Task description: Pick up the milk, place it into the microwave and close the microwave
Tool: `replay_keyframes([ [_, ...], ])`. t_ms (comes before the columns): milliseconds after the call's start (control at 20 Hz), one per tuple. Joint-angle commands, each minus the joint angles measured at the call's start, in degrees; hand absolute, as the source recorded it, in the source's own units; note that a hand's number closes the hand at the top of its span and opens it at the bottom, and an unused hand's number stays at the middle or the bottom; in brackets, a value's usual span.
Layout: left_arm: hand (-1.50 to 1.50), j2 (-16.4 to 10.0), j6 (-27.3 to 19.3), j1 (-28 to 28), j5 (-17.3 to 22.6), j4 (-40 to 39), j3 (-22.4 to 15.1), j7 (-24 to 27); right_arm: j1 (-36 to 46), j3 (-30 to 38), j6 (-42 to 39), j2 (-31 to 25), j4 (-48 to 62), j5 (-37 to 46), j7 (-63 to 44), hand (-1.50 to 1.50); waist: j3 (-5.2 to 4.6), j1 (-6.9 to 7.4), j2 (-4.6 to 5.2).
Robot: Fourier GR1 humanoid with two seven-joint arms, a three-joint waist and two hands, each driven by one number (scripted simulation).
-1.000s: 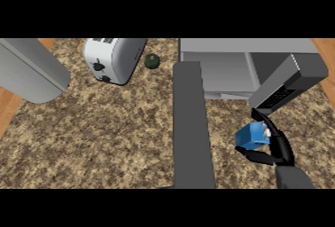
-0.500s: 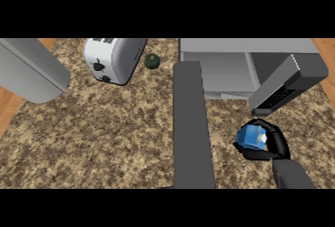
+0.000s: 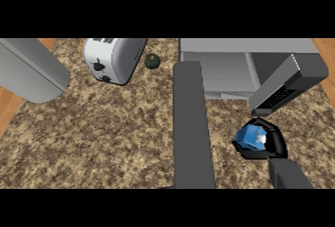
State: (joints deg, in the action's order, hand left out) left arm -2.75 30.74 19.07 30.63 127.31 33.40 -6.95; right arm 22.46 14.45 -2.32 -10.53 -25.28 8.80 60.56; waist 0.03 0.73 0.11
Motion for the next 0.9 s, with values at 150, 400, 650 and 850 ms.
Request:
replay_keyframes([
  [150, -1.50, 1.2, 2.2, 0.8, -0.2, -1.3, 0.6, 1.3, -1.7, -0.9, -4.3, 2.3, -1.9, -1.7, 5.9, 1.50, -0.01, -0.18, -0.09],
  [400, -1.50, 0.9, 0.3, -0.7, -1.7, -1.4, 0.7, 0.0, -4.8, -5.3, -1.8, 5.6, -19.3, -2.1, -6.2, 1.50, -0.09, -0.97, -0.35],
  [650, -1.50, -0.5, -0.3, -1.4, 0.2, -2.2, 1.8, -1.2, -5.2, -8.5, 4.0, 9.4, -30.8, -1.1, -18.8, 1.50, -0.09, -1.00, -0.37],
  [850, -1.50, -0.6, 3.0, 1.2, 3.2, -2.6, 3.9, -0.6, 1.0, -6.6, 5.7, 7.5, -29.0, -1.6, -21.9, 1.50, -0.05, -0.32, -0.18],
])
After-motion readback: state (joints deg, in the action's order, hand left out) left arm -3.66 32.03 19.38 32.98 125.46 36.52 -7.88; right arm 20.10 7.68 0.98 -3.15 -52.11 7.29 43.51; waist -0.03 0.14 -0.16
